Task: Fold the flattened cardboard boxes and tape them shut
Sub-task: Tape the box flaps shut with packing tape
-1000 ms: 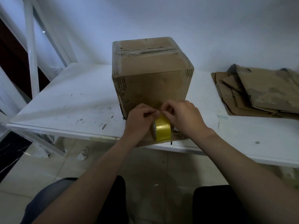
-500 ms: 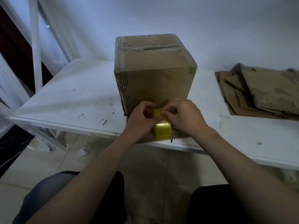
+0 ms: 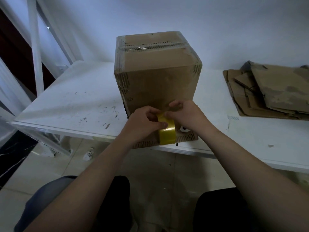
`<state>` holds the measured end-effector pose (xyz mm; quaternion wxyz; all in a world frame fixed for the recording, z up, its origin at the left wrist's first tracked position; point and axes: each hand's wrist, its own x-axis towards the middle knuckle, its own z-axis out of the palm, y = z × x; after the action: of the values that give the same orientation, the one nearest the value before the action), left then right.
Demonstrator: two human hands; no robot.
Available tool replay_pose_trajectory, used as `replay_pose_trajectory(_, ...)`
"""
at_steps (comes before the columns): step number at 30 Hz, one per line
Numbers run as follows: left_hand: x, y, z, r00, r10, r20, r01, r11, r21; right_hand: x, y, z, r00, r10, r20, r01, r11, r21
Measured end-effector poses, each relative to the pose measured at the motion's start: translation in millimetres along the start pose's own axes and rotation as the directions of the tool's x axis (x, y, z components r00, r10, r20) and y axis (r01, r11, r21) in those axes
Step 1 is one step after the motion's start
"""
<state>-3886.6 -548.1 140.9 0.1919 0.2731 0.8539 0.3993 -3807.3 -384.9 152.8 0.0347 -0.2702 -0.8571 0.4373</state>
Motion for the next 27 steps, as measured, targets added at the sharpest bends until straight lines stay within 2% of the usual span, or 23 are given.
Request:
replay_pose_trajectory(3, -2.2, 6.4, -3.6, 0.998, 0.066, 0.001, -0.066, 0.998, 0.024, -6.7, -3.8, -11.2, 1.000, -0.008, -0.006, 0.009, 0.992, 0.126)
replay_pose_trajectory(6, 0.4, 18.3, -4.1, 0.987, 0.160, 0.024, -0.161, 0.987, 0.012, -14.1, -3.5, -31.6, 0.994, -0.061, -0.090, 0.069, 0.993, 0.091)
replay_pose_trajectory(8, 5.9, 24.9, -0.9, 0.978, 0.206, 0.027, -0.207, 0.976, 0.068, -17.3, 3.1, -46.2, 0.985, -0.091, -0.145, 0.093, 0.996, 0.002)
replay_pose_trajectory(10, 12.0, 28.2, 4.0, 0.975, 0.221, 0.025, -0.222, 0.961, 0.163, -16.6, 16.8, -59.7, 0.972, -0.110, -0.207, 0.078, 0.984, -0.158)
replay_pose_trajectory(15, 24.0, 34.0, 20.8, 0.971, 0.233, 0.052, -0.235, 0.889, 0.394, -4.5, 67.6, -79.1, 0.946, -0.146, -0.289, -0.028, 0.853, -0.521)
replay_pose_trajectory(19, 29.8, 33.8, 27.2, 0.979, 0.188, 0.077, -0.202, 0.850, 0.487, 5.0, 95.6, -77.9, 0.967, -0.096, -0.235, -0.081, 0.761, -0.644)
replay_pose_trajectory(23, 35.8, 28.3, 29.3, 0.983, 0.151, 0.100, -0.181, 0.839, 0.513, 9.8, 100.3, -70.0, 0.974, -0.142, -0.178, -0.027, 0.704, -0.710)
replay_pose_trajectory(25, 37.9, 25.8, 28.7, 0.985, 0.143, 0.098, -0.173, 0.831, 0.529, 12.1, 90.0, -65.9, 0.967, -0.218, -0.135, 0.056, 0.691, -0.720)
replay_pose_trajectory(27, 39.0, 23.0, 27.4, 0.984, 0.144, 0.102, -0.176, 0.822, 0.541, 12.5, 78.0, -58.5, 0.940, -0.342, -0.009, 0.237, 0.668, -0.705)
